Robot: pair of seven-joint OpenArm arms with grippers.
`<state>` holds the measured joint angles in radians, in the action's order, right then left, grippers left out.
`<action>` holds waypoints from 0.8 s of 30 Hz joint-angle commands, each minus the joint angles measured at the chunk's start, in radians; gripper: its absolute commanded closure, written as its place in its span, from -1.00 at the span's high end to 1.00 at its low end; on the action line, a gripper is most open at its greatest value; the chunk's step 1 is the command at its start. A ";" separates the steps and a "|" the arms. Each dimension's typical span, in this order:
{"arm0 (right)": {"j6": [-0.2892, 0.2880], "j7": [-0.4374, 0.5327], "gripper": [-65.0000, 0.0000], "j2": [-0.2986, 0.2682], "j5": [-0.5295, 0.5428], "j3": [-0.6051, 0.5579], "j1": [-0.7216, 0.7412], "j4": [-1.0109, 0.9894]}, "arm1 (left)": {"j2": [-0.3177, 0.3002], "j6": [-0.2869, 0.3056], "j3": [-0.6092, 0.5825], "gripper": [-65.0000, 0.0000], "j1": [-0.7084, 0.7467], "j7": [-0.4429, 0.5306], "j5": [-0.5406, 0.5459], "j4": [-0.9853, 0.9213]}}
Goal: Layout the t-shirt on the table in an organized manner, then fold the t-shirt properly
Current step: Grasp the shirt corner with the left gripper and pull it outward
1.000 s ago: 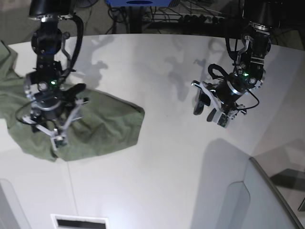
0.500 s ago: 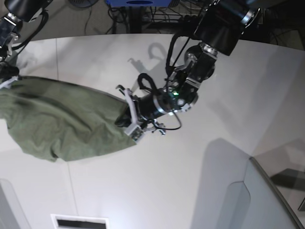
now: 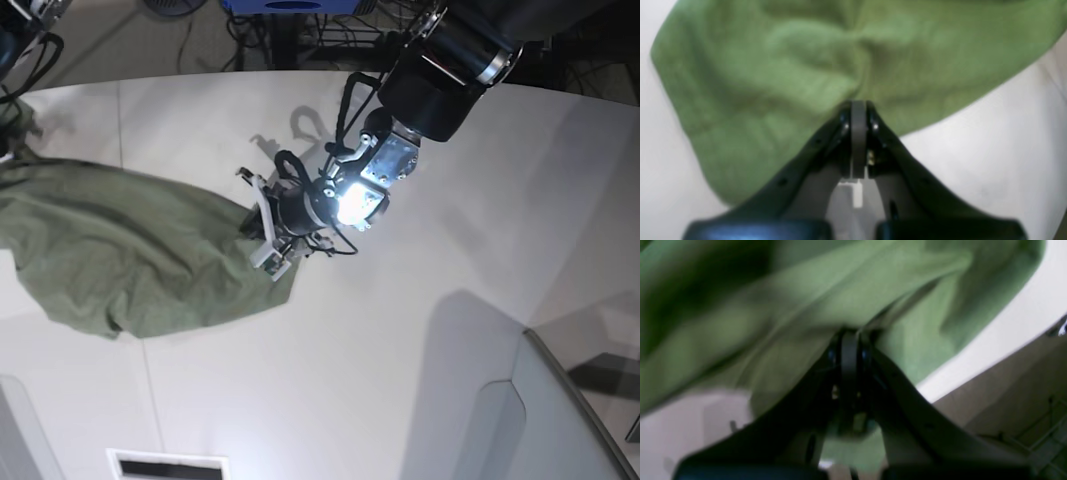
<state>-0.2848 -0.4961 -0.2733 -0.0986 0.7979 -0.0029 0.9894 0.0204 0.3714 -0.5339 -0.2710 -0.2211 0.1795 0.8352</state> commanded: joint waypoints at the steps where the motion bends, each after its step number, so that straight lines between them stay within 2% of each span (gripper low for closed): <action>1: 0.003 0.030 -0.92 -0.037 0.004 0.004 0.019 -0.025 | 0.002 0.004 0.002 -1.00 -0.021 0.021 0.010 0.017; 4: 0.003 0.083 -0.92 -0.065 0.004 0.002 0.039 -0.063 | -0.003 0.002 0.018 -1.00 -0.020 0.022 0.019 0.077; 6: 0.002 0.092 -0.92 -0.057 0.004 0.002 0.030 0.013 | -0.018 0.001 0.019 -1.00 -0.009 0.021 0.019 0.155; 11: 0.000 0.092 -0.90 0.065 0.006 0.002 -0.092 0.369 | -0.043 0.001 0.041 -1.00 0.074 -0.031 0.021 0.419; 12: 0.000 0.090 -0.90 0.095 0.006 0.002 -0.111 0.426 | -0.041 0.001 0.062 -0.90 0.106 -0.071 0.022 0.464; 14: 0.000 0.060 -0.85 0.148 0.007 0.002 -0.136 0.506 | -0.035 0.001 0.122 -0.46 0.164 -0.159 0.022 0.550; 16: -0.031 0.003 -0.60 0.196 0.046 0.004 -0.145 0.558 | -0.017 0.005 0.183 -0.10 0.229 -0.238 0.061 0.617; 18: -0.135 -0.080 -0.23 0.216 0.153 0.016 -0.159 0.583 | -0.020 0.005 0.248 0.11 0.275 -0.288 0.145 0.640; 21: -0.268 -0.172 0.27 0.220 0.303 0.048 -0.161 0.583 | -0.046 0.005 0.311 0.18 0.310 -0.298 0.295 0.609; 23: -0.290 -0.203 0.50 0.222 0.354 0.053 -0.161 0.581 | -0.073 0.005 0.323 0.20 0.315 -0.297 0.395 0.556; 24: -0.290 -0.204 0.53 0.222 0.360 0.047 -0.162 0.581 | -0.079 0.005 0.324 0.20 0.312 -0.297 0.444 0.523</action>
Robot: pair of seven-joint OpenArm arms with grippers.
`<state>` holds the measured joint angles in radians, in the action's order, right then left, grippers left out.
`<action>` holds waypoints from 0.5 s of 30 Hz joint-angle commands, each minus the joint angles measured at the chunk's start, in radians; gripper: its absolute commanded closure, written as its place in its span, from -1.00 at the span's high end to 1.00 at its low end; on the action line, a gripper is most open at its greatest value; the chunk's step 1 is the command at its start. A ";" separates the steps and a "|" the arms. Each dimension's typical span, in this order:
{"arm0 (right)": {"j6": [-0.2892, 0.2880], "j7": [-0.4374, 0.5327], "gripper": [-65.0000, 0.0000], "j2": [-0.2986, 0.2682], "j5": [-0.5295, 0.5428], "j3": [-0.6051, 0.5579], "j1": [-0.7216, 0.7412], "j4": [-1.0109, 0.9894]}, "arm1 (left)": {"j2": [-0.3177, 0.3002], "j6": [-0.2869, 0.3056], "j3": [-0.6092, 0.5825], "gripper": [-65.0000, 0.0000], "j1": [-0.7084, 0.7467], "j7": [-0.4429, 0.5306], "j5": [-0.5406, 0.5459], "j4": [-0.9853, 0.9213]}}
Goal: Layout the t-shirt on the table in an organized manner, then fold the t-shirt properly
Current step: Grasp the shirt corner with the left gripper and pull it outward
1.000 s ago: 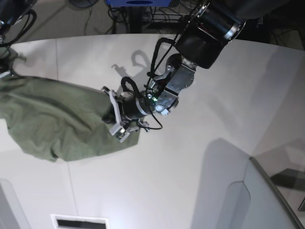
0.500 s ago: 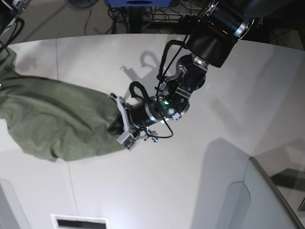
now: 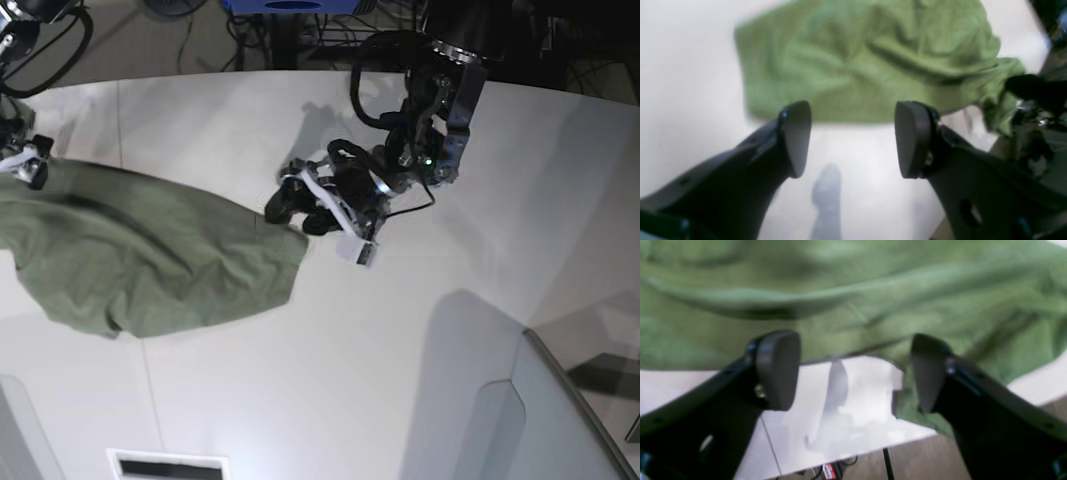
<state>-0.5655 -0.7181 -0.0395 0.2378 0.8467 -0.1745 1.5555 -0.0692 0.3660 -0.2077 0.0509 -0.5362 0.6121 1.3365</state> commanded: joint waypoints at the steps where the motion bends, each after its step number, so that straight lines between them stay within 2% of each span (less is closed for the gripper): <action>1: -0.009 0.019 0.53 -0.012 0.024 -0.004 0.010 0.015 | 0.004 0.011 -0.002 0.20 -0.013 0.020 0.059 -0.016; 3: -0.011 0.019 0.52 -0.012 0.024 -0.004 0.010 0.016 | 0.004 0.011 0.001 0.20 -0.021 0.021 0.118 -0.087; 7: -0.011 0.019 0.52 -0.020 0.024 0.003 0.007 0.020 | 0.022 0.011 -0.014 0.20 -0.056 0.031 0.128 -0.203; 10: -0.012 0.019 0.52 -0.021 0.022 0.004 -0.010 0.018 | 0.049 0.012 -0.039 0.20 -0.087 0.095 0.127 -0.265; 15: -0.014 0.019 0.52 -0.021 0.022 0.004 -0.015 0.018 | 0.098 0.012 -0.160 0.17 -0.184 0.178 0.128 -0.434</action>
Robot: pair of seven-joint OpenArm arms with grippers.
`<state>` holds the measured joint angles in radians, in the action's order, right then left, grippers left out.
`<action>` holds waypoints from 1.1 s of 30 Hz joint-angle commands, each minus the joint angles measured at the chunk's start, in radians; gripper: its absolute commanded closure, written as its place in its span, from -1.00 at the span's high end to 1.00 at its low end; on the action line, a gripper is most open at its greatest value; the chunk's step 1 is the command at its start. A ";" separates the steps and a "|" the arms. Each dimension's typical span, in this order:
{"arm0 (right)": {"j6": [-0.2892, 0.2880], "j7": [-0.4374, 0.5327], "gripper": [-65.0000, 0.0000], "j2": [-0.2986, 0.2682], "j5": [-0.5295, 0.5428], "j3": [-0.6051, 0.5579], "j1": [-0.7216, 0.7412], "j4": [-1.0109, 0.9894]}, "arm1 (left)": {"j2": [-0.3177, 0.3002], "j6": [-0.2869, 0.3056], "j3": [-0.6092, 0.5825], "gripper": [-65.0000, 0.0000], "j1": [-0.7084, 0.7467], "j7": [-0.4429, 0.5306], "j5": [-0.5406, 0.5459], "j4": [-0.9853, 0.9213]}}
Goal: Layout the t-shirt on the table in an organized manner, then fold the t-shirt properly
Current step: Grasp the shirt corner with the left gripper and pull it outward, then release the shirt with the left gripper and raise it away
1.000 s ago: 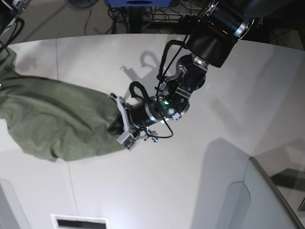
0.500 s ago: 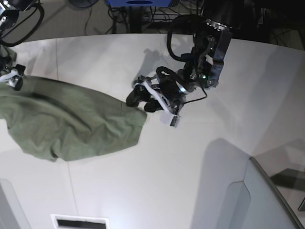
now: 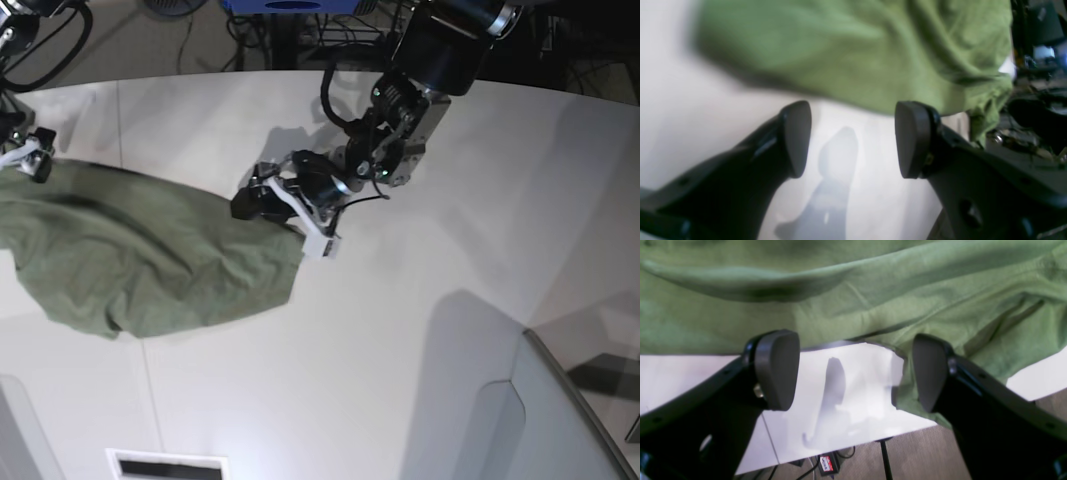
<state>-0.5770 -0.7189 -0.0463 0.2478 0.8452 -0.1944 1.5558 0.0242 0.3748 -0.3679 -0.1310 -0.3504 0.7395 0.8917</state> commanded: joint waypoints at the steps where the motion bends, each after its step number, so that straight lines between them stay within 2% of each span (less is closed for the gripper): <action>1: -0.002 0.020 0.52 -0.014 0.012 0.006 0.005 0.018 | 0.018 0.003 -0.016 0.17 -0.022 0.018 0.001 -0.027; 3: -0.002 0.020 0.52 -0.016 0.012 0.006 0.005 0.018 | 0.039 0.003 -0.036 0.16 -0.054 0.061 -0.001 -0.085; 4: -0.002 0.020 0.52 -0.016 0.012 0.006 0.005 0.018 | 0.047 0.003 -0.043 0.09 -0.066 0.073 0.001 -0.107; 5: -0.002 0.020 0.52 -0.016 0.012 0.006 0.005 0.016 | 0.052 0.002 -0.043 -0.07 -0.077 0.078 0.001 -0.115; 6: -0.002 0.020 0.52 -0.016 0.012 0.006 0.005 0.016 | 0.053 -0.001 -0.043 -0.36 -0.083 0.080 0.001 -0.113; 7: -0.002 0.020 0.52 -0.016 0.012 0.006 0.005 0.016 | 0.053 -0.003 -0.038 -0.75 -0.086 0.080 0.002 -0.101; 8: -0.002 0.020 0.52 -0.016 0.012 0.006 0.003 0.016 | 0.049 -0.004 -0.036 -1.00 -0.086 0.080 0.002 -0.073; 10: -0.002 0.020 0.52 -0.016 0.012 0.006 0.000 0.015 | 0.036 -0.010 -0.036 -1.00 -0.086 0.080 0.001 -0.024; 16: -0.002 0.020 0.52 -0.016 0.012 0.006 -0.006 0.015 | -0.045 -0.168 -0.047 -1.00 -0.086 0.077 0.001 0.157; 19: -0.002 0.020 0.52 -0.016 0.012 0.006 -0.006 0.015 | -0.057 -0.218 -0.035 -1.00 -0.091 0.006 -0.001 0.255; 22: -0.002 0.020 0.52 -0.016 0.012 0.003 -0.009 0.015 | -0.077 -0.303 -0.039 -1.00 -0.095 -0.109 -0.001 0.403; 24: -0.002 0.014 0.52 -0.016 0.011 -0.002 -0.010 0.015 | -0.079 -0.353 -0.049 -1.00 -0.111 -0.148 -0.001 0.449; 26: -0.004 0.012 0.52 -0.030 0.011 -0.011 -0.023 0.015 | -0.076 -0.362 -0.049 -1.00 -0.140 -0.169 -0.001 0.447; 30: -0.002 0.018 0.53 -0.063 0.009 -0.189 -0.078 0.035 | -0.091 -0.362 -0.032 -1.00 -0.154 -0.172 -0.001 0.456; 33: 0.016 0.051 0.52 -0.091 -0.066 -0.381 -0.101 0.070 | -0.163 -0.363 0.022 -1.00 -0.132 -0.167 0.001 0.452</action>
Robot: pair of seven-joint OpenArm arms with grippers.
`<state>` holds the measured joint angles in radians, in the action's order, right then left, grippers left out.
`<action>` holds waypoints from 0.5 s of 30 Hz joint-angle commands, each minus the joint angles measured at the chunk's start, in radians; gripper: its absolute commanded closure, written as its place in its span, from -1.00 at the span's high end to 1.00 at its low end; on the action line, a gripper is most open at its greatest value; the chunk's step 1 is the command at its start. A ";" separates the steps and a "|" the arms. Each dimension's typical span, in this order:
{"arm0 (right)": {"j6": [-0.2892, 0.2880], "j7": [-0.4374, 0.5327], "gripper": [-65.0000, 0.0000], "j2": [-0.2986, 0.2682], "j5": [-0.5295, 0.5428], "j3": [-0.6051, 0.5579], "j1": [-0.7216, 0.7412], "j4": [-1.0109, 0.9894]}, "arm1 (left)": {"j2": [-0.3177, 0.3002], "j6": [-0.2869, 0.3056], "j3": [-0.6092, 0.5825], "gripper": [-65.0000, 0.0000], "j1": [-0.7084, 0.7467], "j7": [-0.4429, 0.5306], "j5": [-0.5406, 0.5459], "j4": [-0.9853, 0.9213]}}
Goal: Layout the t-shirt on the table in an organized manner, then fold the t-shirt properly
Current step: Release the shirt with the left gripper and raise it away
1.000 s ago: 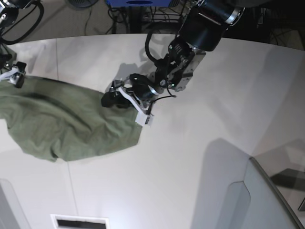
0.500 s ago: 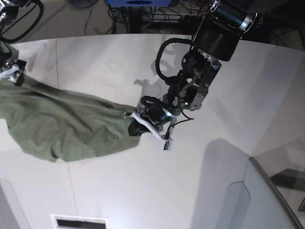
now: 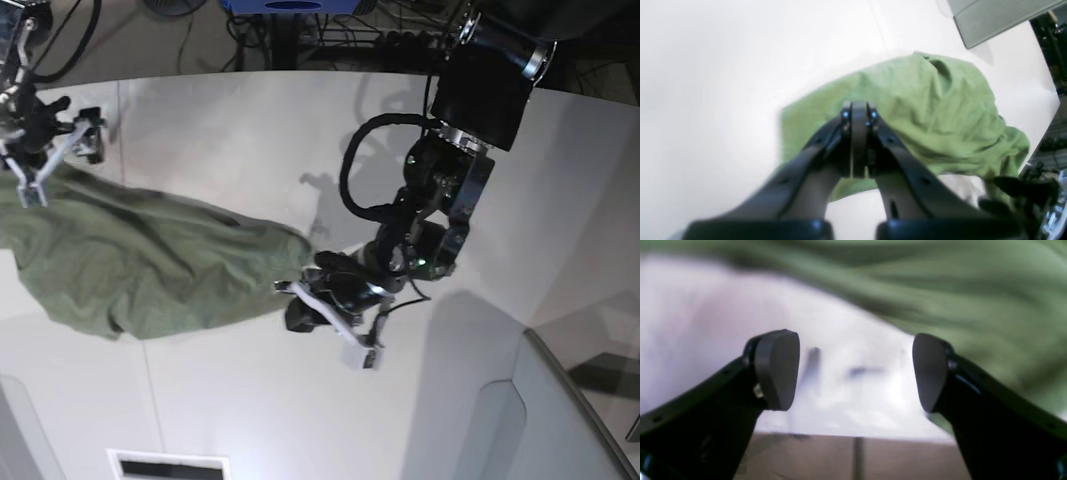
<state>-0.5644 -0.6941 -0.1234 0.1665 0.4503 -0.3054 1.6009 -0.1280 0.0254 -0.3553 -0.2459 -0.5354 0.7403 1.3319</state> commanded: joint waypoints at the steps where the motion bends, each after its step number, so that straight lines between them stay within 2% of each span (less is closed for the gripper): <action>1: 0.040 0.060 0.52 -0.008 -0.046 -0.037 0.008 0.042 | -0.038 -0.014 0.040 -1.00 0.012 0.019 -0.001 0.007; 4: 0.146 0.172 0.52 0.024 -0.252 -0.164 0.012 0.062 | -0.140 -0.009 0.141 -1.00 0.099 0.021 -0.003 0.007; 7: 0.165 0.228 0.52 0.058 -0.428 -0.281 0.025 0.060 | -0.258 -0.008 0.221 -1.00 0.187 0.021 -0.003 0.030; 9: 0.165 0.230 0.52 0.086 -0.494 -0.334 0.036 0.049 | -0.316 -0.008 0.267 -1.00 0.239 0.021 -0.003 0.051; 12: 0.168 0.233 0.52 0.103 -0.559 -0.397 0.055 0.022 | -0.359 -0.008 0.353 -1.00 0.326 0.021 -0.003 0.091; 15: 0.169 0.233 0.52 0.107 -0.562 -0.431 0.074 -0.001 | -0.361 -0.008 0.445 -1.00 0.397 0.021 -0.003 0.116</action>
<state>-0.4004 -0.4770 -0.0139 -0.3969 0.0204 -0.2420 1.5845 -0.4793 0.0074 0.0872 0.1650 -0.5323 0.7307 1.4261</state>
